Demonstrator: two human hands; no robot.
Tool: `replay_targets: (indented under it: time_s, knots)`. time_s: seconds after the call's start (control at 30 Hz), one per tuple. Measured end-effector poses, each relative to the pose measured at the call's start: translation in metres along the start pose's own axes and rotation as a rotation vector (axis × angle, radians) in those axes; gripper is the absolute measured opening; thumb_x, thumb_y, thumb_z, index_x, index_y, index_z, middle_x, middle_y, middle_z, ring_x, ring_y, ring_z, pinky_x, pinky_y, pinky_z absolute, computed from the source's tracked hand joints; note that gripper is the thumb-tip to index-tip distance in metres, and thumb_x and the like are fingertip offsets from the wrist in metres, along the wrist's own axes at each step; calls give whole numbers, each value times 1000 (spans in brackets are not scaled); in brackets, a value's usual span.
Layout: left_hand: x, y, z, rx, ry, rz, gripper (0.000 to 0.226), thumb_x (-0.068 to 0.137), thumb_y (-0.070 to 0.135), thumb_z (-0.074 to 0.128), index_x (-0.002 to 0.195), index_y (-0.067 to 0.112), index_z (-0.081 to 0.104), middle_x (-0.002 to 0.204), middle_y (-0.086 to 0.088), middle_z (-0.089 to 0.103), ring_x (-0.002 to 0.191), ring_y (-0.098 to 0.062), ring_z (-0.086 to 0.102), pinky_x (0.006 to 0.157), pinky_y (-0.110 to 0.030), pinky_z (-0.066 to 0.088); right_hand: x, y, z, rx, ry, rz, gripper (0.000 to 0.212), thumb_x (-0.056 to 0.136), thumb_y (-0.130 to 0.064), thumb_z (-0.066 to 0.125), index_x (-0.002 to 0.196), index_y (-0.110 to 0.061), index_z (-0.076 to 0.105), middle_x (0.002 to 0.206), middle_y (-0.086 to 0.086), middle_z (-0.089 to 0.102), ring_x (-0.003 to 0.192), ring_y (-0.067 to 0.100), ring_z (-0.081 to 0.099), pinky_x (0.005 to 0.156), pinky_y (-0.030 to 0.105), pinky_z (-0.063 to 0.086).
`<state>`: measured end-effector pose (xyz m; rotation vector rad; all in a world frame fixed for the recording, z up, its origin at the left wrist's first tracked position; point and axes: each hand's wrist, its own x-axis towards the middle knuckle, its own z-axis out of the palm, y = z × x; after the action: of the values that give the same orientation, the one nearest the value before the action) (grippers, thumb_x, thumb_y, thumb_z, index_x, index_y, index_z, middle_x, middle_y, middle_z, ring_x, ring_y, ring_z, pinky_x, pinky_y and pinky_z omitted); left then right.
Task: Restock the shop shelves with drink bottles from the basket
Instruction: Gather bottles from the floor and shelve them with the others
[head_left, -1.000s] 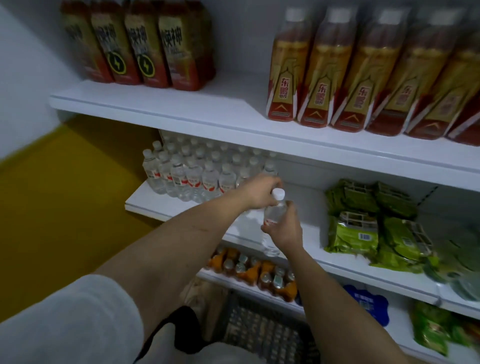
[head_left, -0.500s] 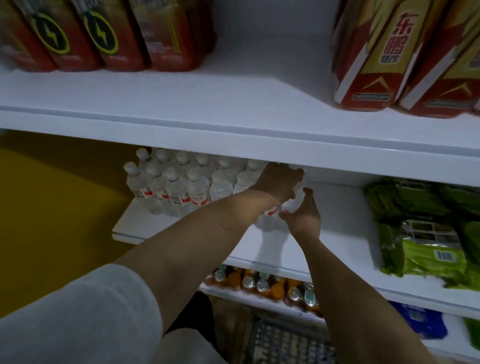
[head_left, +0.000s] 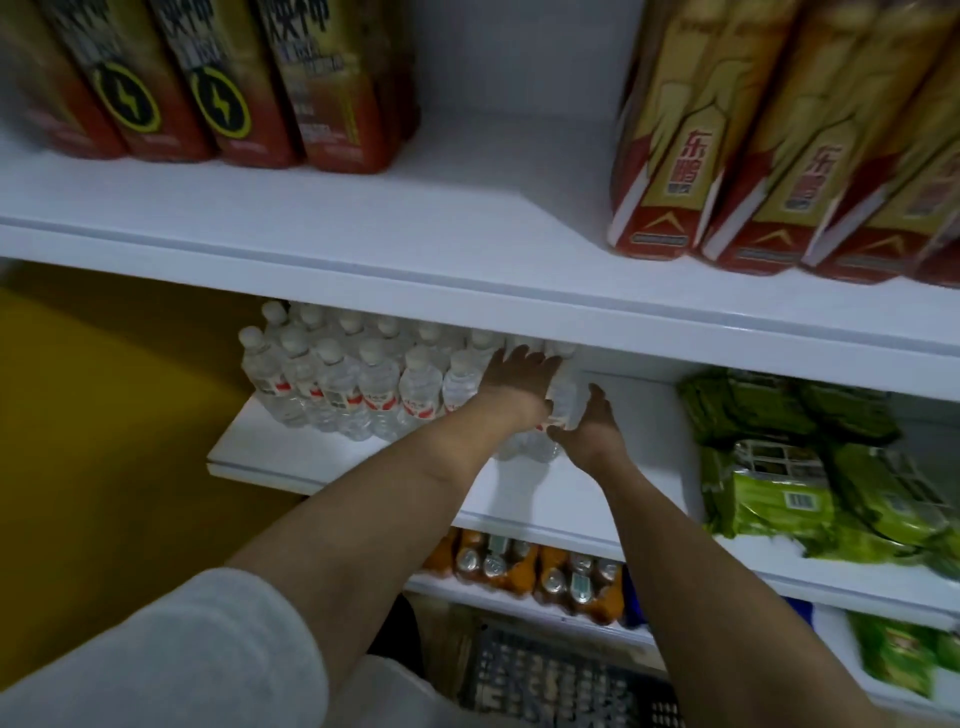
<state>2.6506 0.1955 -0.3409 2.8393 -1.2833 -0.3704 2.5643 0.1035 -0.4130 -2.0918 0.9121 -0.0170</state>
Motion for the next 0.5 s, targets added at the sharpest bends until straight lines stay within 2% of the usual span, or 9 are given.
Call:
replay_targets:
  time_s: [0.07,0.17,0.23,0.37,0.5]
  knots:
    - [-11,6,5,8,3,-24,65,98,36,53,156,21,28,157,-6,37,146,-27,28,119,-42,22,-18,2,-22,-85,-38,-41,86,90,-31,70,155,-6,19,152,20,35,135,38,41,107,42,37]
    - [-56,42,1,-36,25,-59,53,100,41,46,148,19,41,147,-9,47,136,-29,39,107,-41,37,-60,17,-65,-208,-49,-109,76,95,-41,60,155,-12,23,156,17,33,138,37,38,111,43,35]
    - [-96,80,-3,-60,-2,-78,50,102,43,39,145,18,44,146,-10,49,135,-29,40,104,-42,39,-100,34,-99,-288,-67,-149,72,98,-45,53,155,-14,24,159,15,30,141,36,33,113,43,31]
    - [-154,140,8,-103,-98,-145,60,103,54,28,154,23,33,160,-6,34,148,-28,25,118,-48,24,-169,62,-143,-397,-97,-198,66,100,-51,42,155,-18,26,160,10,28,143,35,29,114,44,28]
    - [-193,207,4,-63,-119,-120,60,105,52,21,156,21,28,161,-6,32,150,-27,18,121,-50,16,-228,98,-176,-431,-113,-156,65,101,-56,34,156,-22,25,161,8,26,145,35,25,113,48,31]
